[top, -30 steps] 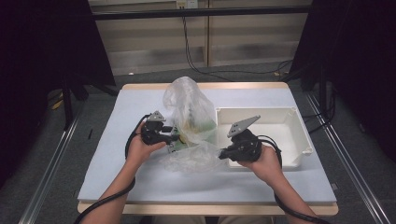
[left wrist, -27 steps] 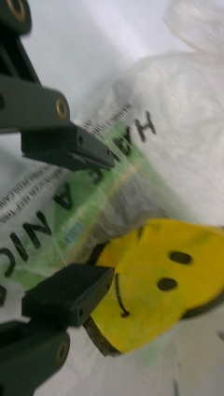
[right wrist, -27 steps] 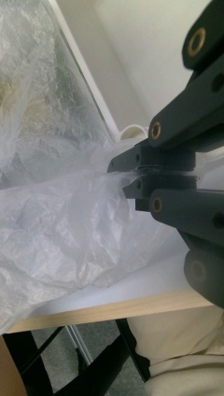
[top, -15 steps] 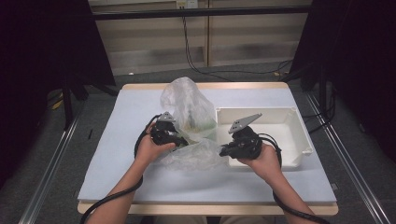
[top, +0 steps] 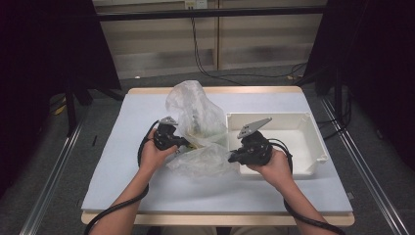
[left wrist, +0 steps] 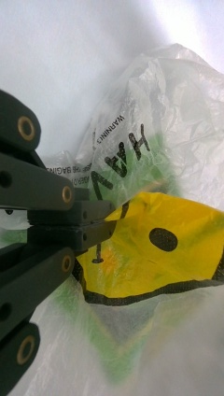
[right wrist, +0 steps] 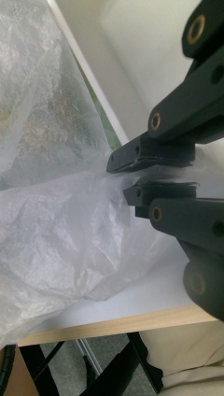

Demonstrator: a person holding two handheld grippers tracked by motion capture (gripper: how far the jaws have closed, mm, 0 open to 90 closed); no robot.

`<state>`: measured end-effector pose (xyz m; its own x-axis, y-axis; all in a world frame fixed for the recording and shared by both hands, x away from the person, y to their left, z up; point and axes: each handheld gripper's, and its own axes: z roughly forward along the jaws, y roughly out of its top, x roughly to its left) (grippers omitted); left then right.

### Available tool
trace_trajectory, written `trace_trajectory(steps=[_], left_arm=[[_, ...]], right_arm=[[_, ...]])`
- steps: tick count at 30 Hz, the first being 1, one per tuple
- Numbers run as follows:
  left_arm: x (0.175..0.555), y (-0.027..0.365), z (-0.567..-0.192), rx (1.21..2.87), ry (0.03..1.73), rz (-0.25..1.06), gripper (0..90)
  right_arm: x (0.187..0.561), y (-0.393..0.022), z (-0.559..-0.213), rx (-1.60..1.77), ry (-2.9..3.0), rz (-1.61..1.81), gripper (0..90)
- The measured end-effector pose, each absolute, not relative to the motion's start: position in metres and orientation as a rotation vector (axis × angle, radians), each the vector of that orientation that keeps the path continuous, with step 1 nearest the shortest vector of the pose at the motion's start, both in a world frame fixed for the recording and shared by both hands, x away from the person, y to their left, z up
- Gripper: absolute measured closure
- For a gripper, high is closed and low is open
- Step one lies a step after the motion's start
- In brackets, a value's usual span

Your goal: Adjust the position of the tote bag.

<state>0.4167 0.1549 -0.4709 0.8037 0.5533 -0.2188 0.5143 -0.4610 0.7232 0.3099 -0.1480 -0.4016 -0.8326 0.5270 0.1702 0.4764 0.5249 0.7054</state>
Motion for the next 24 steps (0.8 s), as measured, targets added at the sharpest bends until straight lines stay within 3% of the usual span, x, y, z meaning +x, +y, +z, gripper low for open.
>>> trace_trajectory(steps=[24], left_arm=[[0.379,0.244,-0.458,2.044,0.950,0.220,90.0]], right_arm=[[0.343,-0.089,-0.399,0.743,2.760,1.180,85.3]])
